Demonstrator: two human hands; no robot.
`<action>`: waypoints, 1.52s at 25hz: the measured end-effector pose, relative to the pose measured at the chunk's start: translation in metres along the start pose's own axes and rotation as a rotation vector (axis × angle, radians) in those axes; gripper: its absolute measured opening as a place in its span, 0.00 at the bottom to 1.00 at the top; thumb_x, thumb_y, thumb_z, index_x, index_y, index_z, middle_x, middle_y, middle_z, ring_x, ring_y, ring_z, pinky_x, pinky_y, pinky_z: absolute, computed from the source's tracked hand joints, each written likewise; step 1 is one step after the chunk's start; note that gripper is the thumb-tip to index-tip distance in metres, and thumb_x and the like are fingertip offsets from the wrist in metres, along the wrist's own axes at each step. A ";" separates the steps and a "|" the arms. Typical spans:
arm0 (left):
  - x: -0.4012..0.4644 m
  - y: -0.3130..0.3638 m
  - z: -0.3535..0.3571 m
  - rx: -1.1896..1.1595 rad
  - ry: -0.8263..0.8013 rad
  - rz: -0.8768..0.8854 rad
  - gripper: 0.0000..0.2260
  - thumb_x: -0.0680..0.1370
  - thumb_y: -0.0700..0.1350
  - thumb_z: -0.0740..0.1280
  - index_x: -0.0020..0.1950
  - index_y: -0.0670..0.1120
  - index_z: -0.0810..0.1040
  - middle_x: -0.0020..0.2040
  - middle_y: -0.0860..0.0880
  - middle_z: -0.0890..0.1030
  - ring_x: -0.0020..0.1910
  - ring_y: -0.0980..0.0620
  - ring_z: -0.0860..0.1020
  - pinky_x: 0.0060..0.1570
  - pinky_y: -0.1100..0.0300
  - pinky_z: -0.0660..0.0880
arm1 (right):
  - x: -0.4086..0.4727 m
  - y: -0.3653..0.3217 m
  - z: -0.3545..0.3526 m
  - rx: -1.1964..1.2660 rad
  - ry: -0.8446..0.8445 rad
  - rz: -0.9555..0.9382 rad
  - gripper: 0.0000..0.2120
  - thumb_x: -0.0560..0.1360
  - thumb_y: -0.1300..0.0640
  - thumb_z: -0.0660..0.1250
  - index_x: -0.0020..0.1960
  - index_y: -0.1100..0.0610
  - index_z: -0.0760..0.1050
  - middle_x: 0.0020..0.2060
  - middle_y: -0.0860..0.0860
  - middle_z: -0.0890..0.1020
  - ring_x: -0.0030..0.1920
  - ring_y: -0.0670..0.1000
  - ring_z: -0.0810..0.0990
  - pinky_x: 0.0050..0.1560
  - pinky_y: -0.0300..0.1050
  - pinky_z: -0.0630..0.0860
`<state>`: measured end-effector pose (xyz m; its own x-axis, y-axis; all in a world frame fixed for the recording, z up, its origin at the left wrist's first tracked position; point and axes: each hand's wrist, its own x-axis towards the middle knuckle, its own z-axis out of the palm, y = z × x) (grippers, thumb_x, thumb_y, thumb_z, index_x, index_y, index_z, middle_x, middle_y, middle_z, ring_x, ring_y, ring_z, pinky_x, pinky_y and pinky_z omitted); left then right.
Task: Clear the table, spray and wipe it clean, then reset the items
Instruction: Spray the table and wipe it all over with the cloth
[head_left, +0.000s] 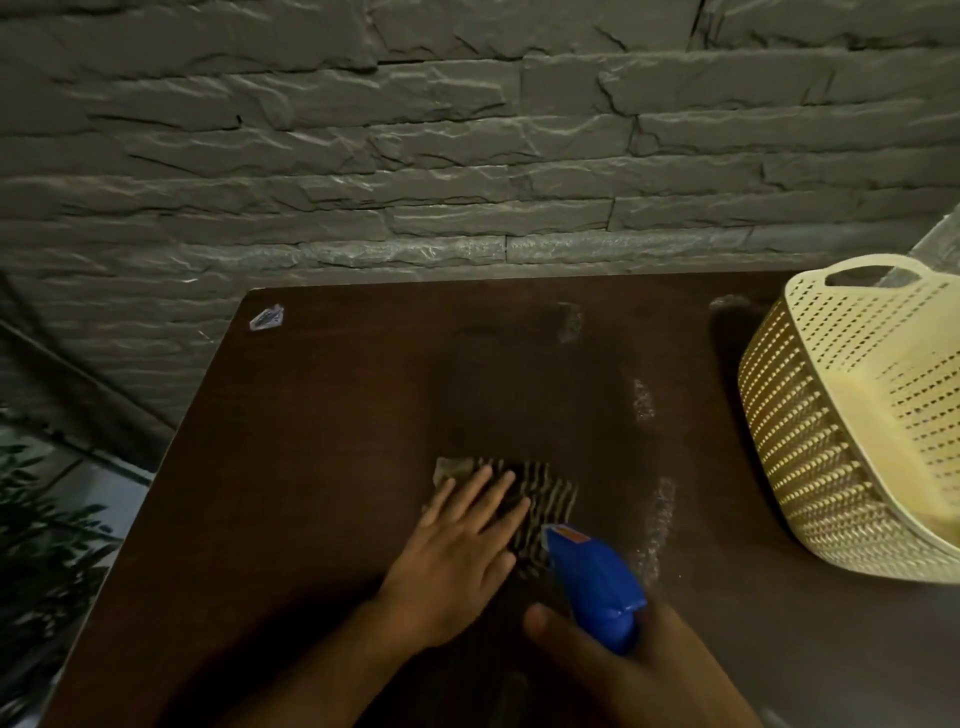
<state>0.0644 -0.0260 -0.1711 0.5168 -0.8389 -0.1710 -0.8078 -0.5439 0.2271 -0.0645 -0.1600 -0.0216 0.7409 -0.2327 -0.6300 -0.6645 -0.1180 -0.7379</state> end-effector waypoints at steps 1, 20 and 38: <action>-0.006 -0.003 -0.002 0.010 -0.017 0.056 0.25 0.81 0.58 0.45 0.78 0.58 0.48 0.78 0.57 0.40 0.76 0.57 0.34 0.75 0.52 0.36 | -0.002 0.004 -0.003 -0.019 0.002 0.005 0.15 0.67 0.41 0.71 0.44 0.28 0.66 0.38 0.32 0.76 0.43 0.35 0.78 0.49 0.30 0.73; 0.090 -0.069 -0.028 0.056 -0.008 -0.272 0.27 0.81 0.60 0.47 0.79 0.54 0.48 0.80 0.48 0.46 0.78 0.47 0.42 0.75 0.45 0.42 | 0.041 -0.061 -0.033 0.138 0.086 0.104 0.25 0.67 0.34 0.68 0.51 0.54 0.75 0.40 0.59 0.85 0.35 0.56 0.86 0.38 0.50 0.83; 0.030 -0.109 -0.024 0.019 -0.015 -0.380 0.26 0.83 0.56 0.50 0.79 0.53 0.48 0.80 0.47 0.45 0.78 0.45 0.41 0.75 0.42 0.43 | -0.013 -0.014 0.026 0.023 0.114 0.066 0.44 0.53 0.23 0.66 0.50 0.59 0.76 0.35 0.67 0.81 0.36 0.66 0.79 0.54 0.68 0.73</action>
<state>0.1751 0.0081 -0.1776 0.7764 -0.5769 -0.2537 -0.5647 -0.8155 0.1266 -0.0627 -0.1302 -0.0095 0.6787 -0.3474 -0.6470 -0.7083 -0.0769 -0.7017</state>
